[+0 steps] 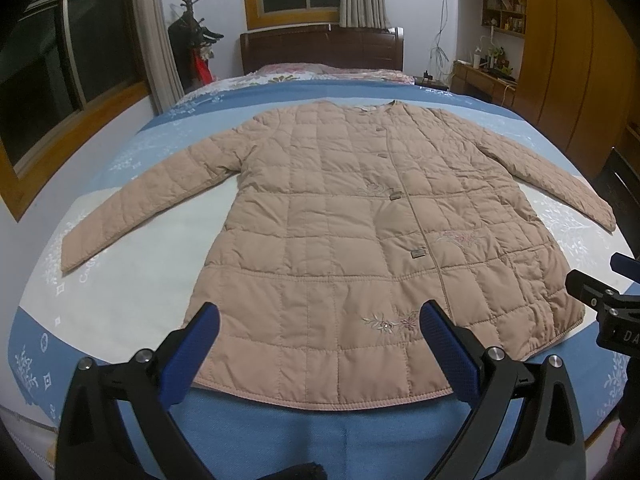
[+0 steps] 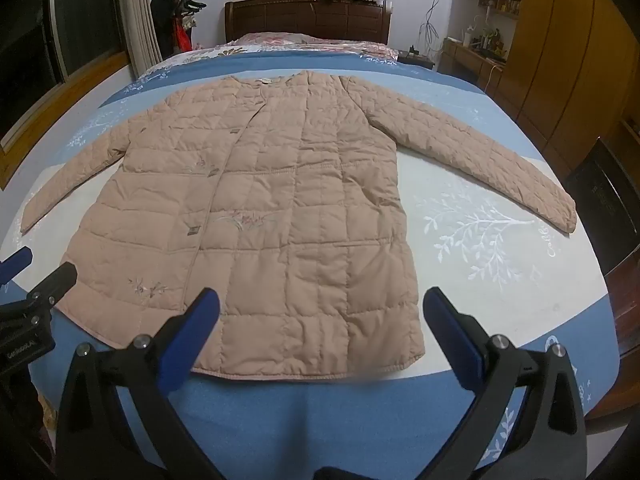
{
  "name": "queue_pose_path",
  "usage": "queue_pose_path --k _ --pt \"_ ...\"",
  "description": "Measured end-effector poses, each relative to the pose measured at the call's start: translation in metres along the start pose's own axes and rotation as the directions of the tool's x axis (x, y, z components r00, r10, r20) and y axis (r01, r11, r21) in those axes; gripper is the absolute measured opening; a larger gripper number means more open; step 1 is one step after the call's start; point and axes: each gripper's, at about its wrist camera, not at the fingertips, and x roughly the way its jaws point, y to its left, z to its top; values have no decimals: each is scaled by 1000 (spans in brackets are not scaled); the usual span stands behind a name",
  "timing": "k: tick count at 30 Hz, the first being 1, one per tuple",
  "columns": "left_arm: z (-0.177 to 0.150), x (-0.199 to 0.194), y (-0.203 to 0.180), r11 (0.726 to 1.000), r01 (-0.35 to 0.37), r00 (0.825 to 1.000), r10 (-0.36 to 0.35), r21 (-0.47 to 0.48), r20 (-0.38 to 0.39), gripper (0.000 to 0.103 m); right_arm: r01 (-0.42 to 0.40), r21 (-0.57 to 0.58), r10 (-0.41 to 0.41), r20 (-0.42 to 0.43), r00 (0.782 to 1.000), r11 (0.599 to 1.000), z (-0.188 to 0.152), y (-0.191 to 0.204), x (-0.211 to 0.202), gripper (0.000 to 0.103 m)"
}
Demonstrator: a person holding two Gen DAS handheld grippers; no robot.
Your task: Fold large clothes
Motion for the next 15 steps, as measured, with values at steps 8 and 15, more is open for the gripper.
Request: queue_pose_path --k 8,15 --pt "0 0 2 1000 1 1000 -1 -2 1 100 0 2 0 7 1000 1000 -2 1 -1 101" --pt "-3 -6 2 1000 -6 1000 6 -6 12 100 1 10 -1 18 1000 1000 -5 -1 -5 101"
